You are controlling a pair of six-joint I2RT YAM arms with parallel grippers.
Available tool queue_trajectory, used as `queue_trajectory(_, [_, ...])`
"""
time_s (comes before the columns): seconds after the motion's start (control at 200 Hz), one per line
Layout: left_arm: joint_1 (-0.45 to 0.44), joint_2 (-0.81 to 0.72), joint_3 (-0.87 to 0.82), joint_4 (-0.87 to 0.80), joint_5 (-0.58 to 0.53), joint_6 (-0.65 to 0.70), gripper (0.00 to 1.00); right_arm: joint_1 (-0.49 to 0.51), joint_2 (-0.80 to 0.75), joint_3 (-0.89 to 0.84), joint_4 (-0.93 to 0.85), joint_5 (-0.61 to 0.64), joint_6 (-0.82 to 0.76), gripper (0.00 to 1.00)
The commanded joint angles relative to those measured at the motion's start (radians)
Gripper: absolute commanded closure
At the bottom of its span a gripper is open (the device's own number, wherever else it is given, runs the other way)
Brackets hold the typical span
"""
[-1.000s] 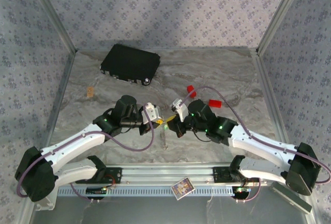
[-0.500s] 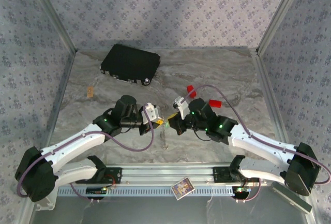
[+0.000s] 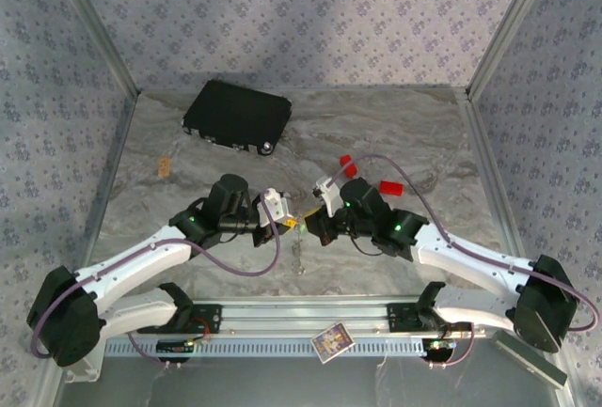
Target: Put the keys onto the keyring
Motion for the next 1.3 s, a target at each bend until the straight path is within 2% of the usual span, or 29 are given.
queue_trajectory(0.0, [-0.008, -0.017, 0.001, 0.044, 0.051, 0.012, 1.00, -0.009, 0.010, 0.027, -0.006, 0.017, 0.022, 1.00])
queue_trajectory(0.395, [-0.007, -0.039, -0.021, 0.082, 0.055, 0.004, 1.00, -0.017, 0.032, 0.056, -0.043, 0.000, 0.061, 1.00])
queue_trajectory(0.555, [-0.008, -0.053, -0.035, 0.104, 0.075, 0.010, 1.00, -0.041, 0.032, 0.048, -0.032, -0.060, 0.074, 1.00])
queue_trajectory(0.894, [-0.012, -0.072, -0.054, 0.123, 0.114, 0.021, 1.00, -0.111, 0.048, 0.032, 0.006, -0.271, 0.078, 1.00])
queue_trajectory(1.239, [-0.014, -0.089, -0.077, 0.194, 0.099, -0.019, 1.00, -0.124, 0.087, 0.048, -0.010, -0.331, 0.071, 1.00])
queue_trajectory(1.294, [-0.014, -0.090, -0.080, 0.208, 0.098, -0.035, 1.00, -0.128, 0.087, 0.051, -0.016, -0.327, 0.065, 0.84])
